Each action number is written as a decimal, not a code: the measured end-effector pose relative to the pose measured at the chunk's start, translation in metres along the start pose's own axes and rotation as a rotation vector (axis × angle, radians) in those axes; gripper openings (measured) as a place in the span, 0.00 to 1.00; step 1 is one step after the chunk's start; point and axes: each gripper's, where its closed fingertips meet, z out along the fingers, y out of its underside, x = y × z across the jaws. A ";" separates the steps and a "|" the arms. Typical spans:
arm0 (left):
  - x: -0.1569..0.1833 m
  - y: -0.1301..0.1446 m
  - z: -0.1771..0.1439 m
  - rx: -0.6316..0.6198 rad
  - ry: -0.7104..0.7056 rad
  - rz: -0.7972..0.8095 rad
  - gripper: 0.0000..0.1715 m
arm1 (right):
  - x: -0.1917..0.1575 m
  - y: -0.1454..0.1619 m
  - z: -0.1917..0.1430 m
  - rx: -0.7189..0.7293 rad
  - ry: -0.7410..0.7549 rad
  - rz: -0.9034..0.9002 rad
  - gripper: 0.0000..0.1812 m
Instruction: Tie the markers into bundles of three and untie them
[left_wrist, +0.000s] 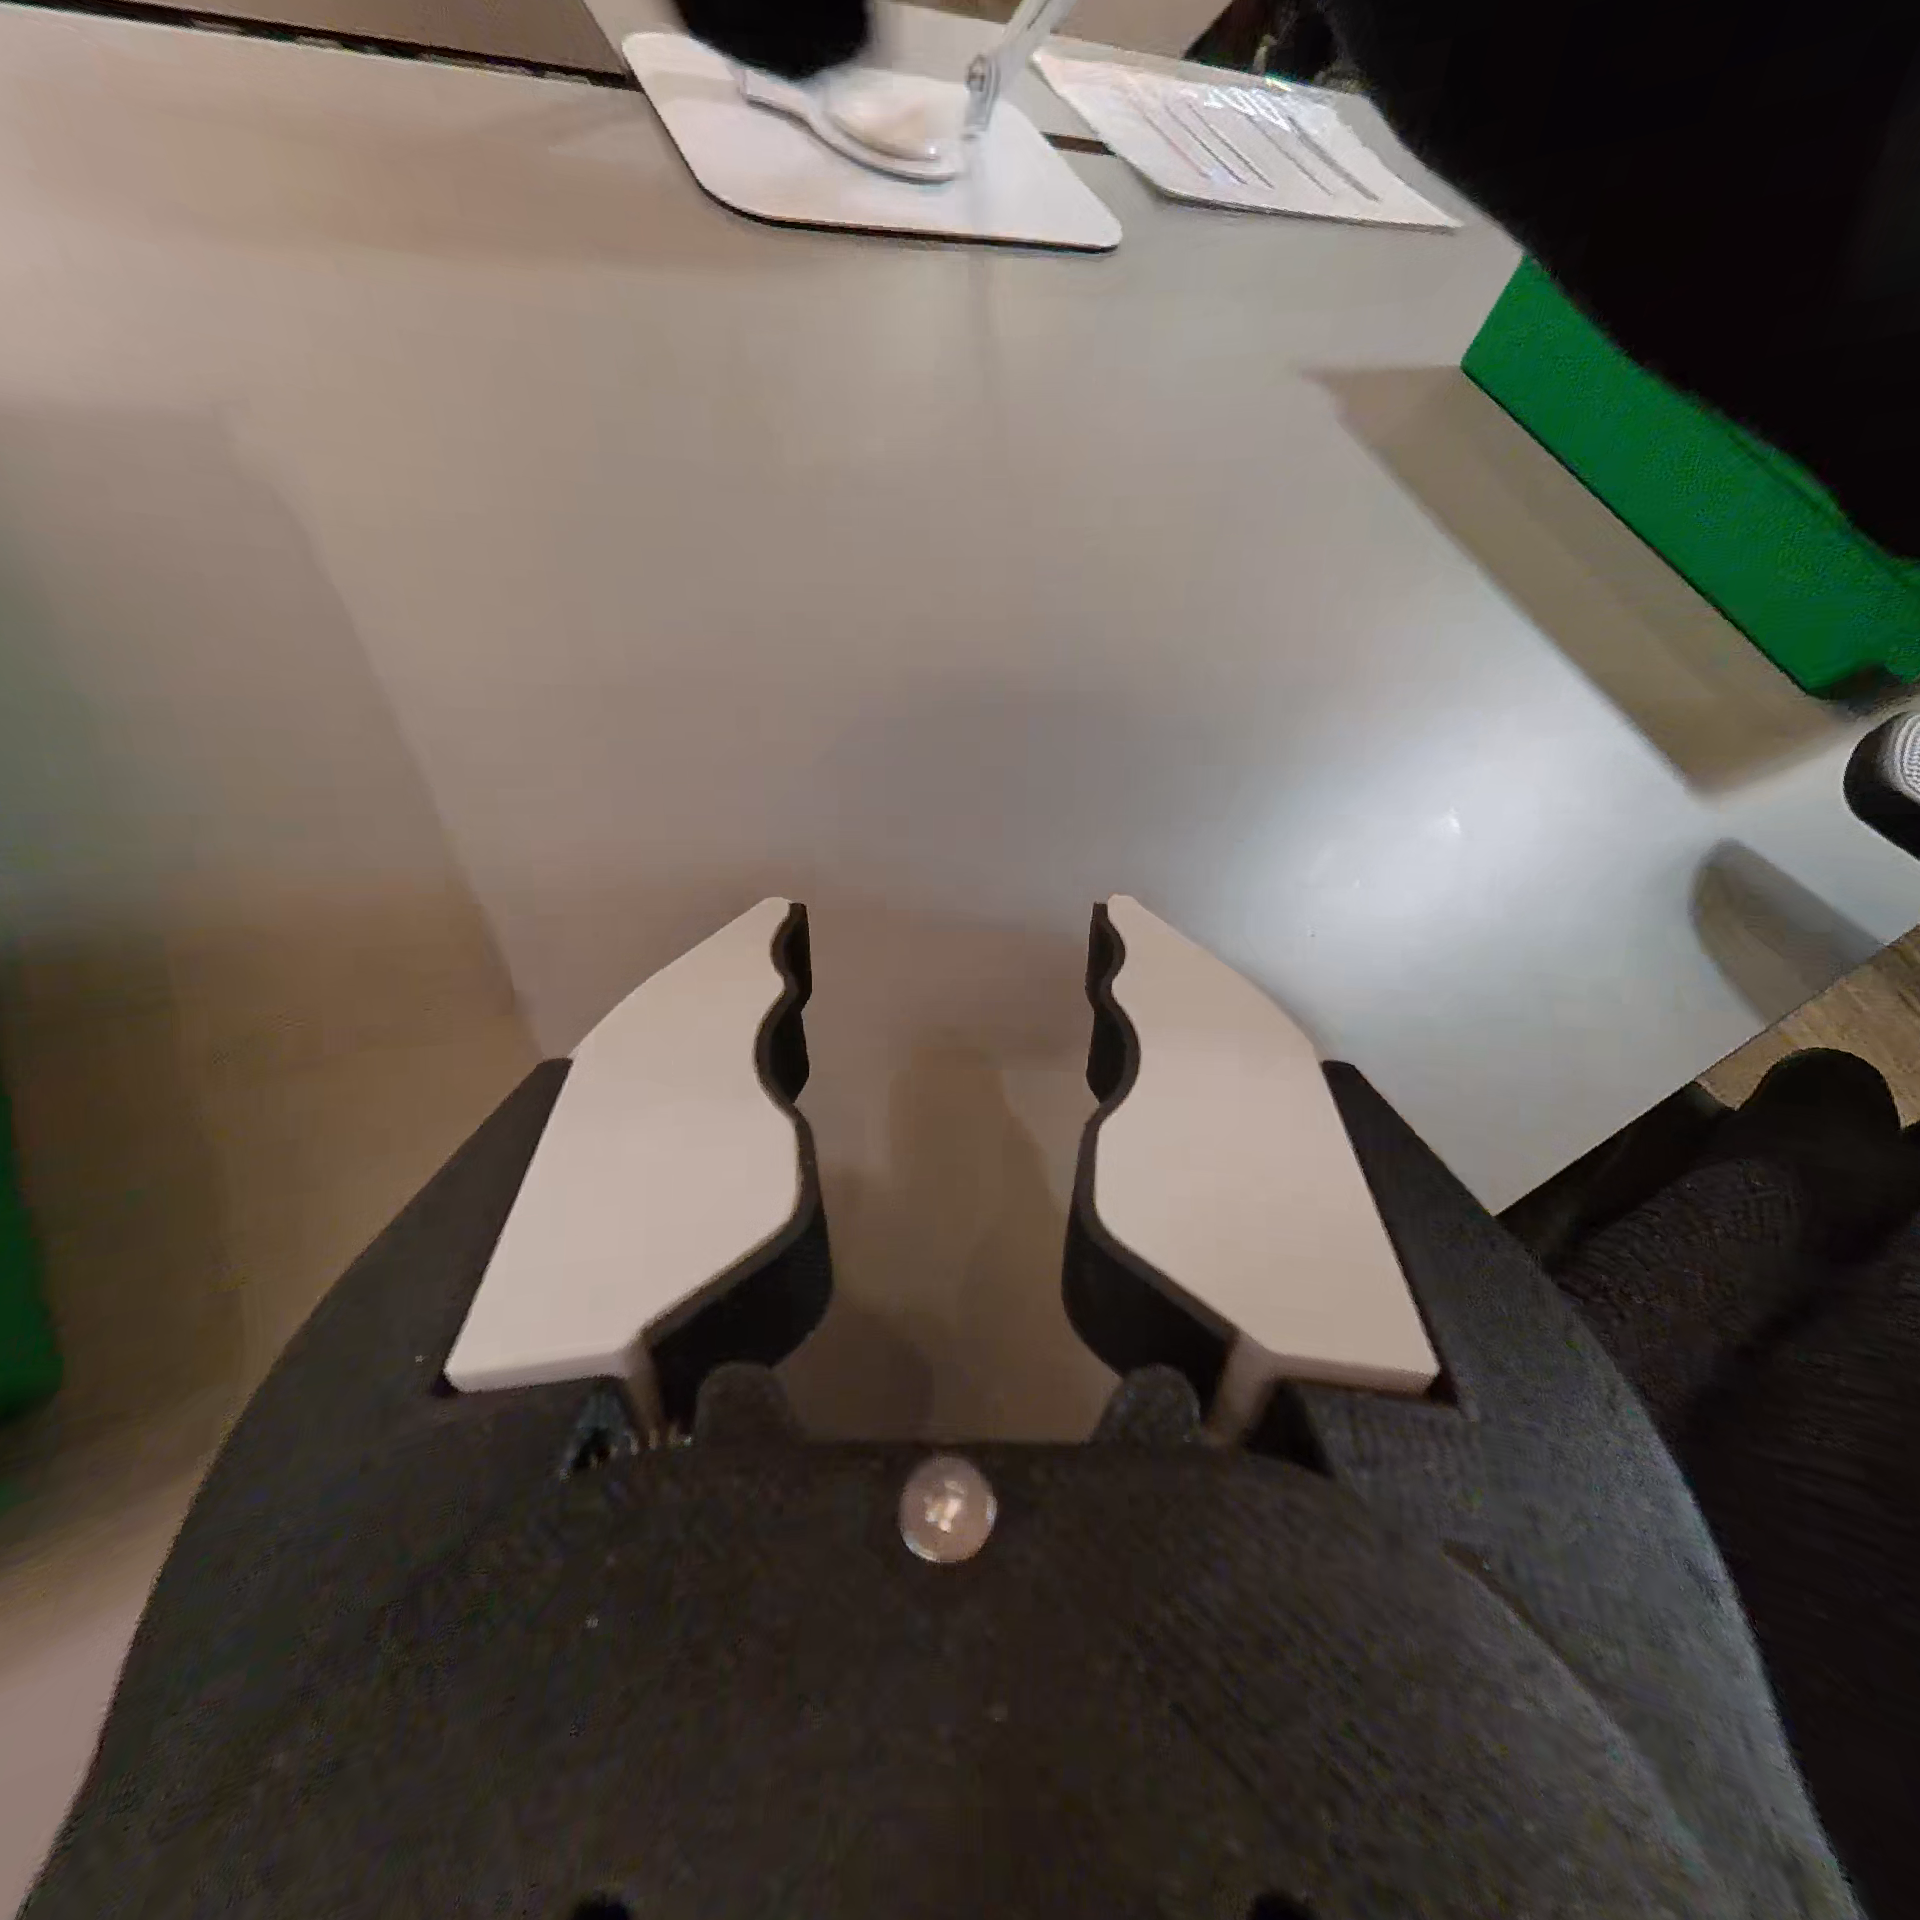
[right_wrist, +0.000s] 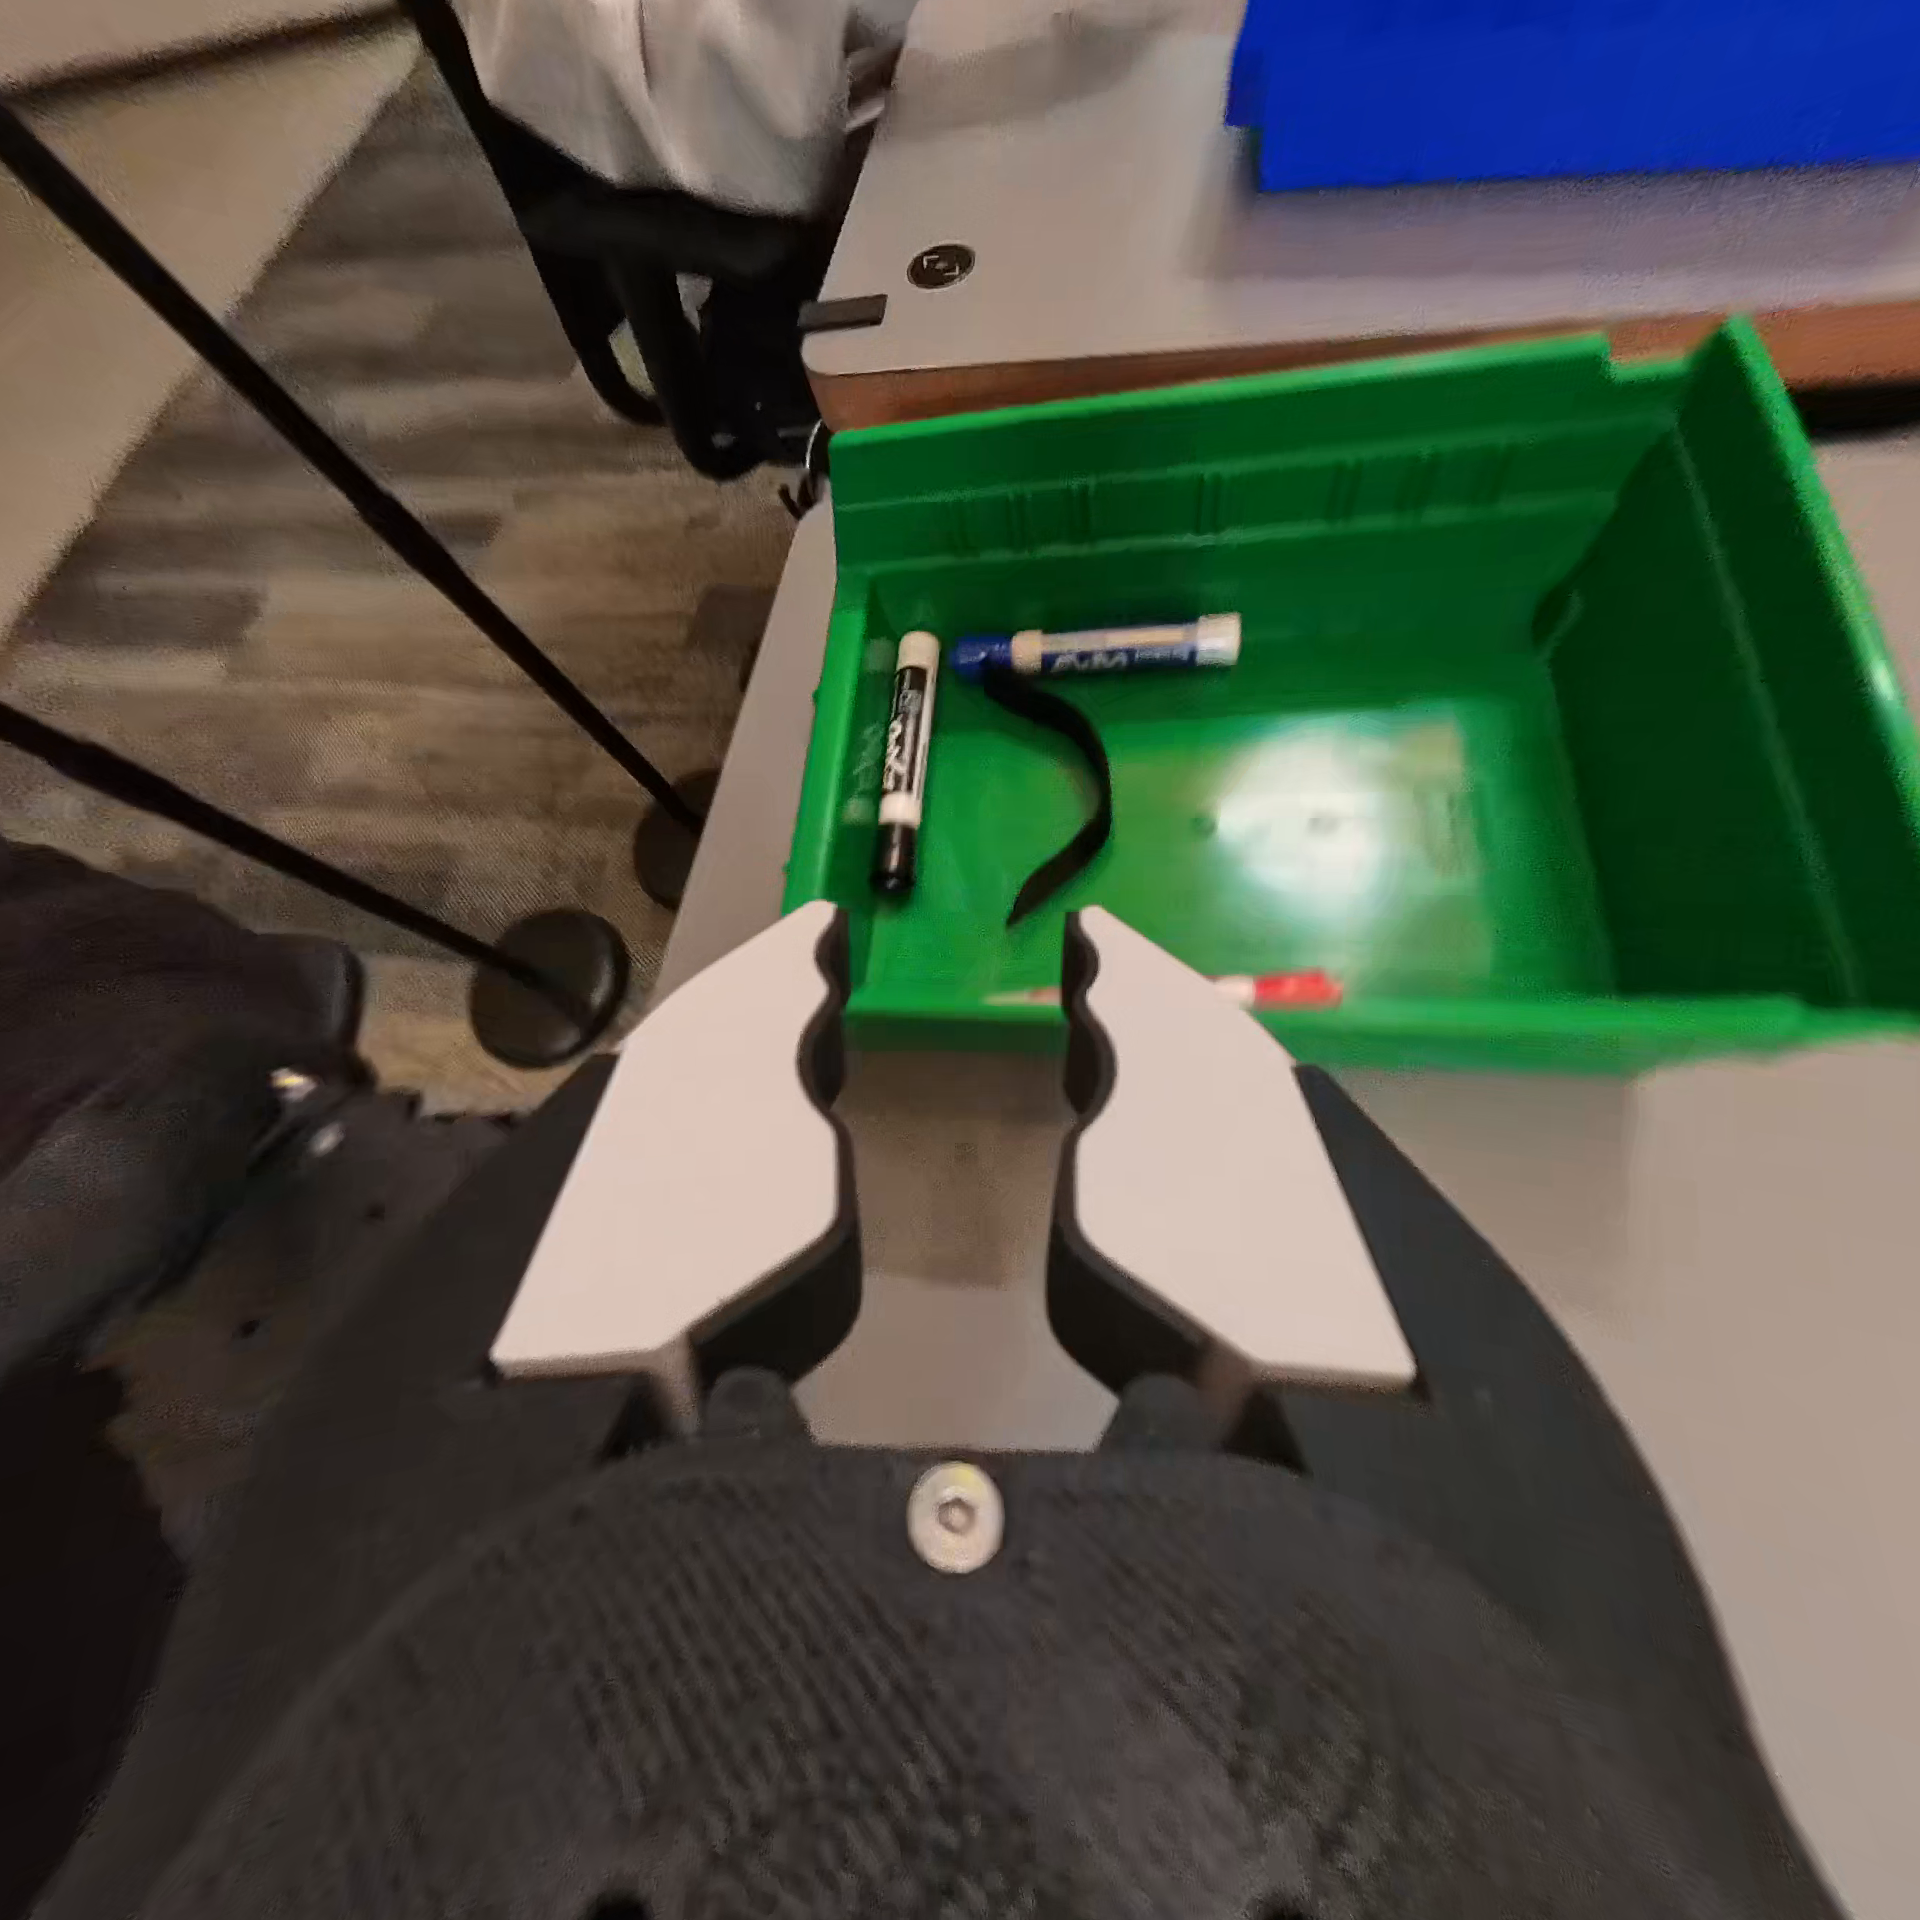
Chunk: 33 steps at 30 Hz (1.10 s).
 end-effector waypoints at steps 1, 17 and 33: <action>0.000 0.000 0.000 0.001 -0.005 0.006 0.30 | 0.004 -0.011 0.013 -0.032 -0.003 -0.045 0.21; -0.002 0.000 -0.002 0.016 -0.041 0.039 0.32 | 0.084 -0.013 0.190 -0.471 0.058 -0.397 0.24; -0.011 -0.001 -0.017 0.058 -0.079 -0.001 0.30 | 0.078 0.040 0.186 -0.818 -0.104 -0.518 0.17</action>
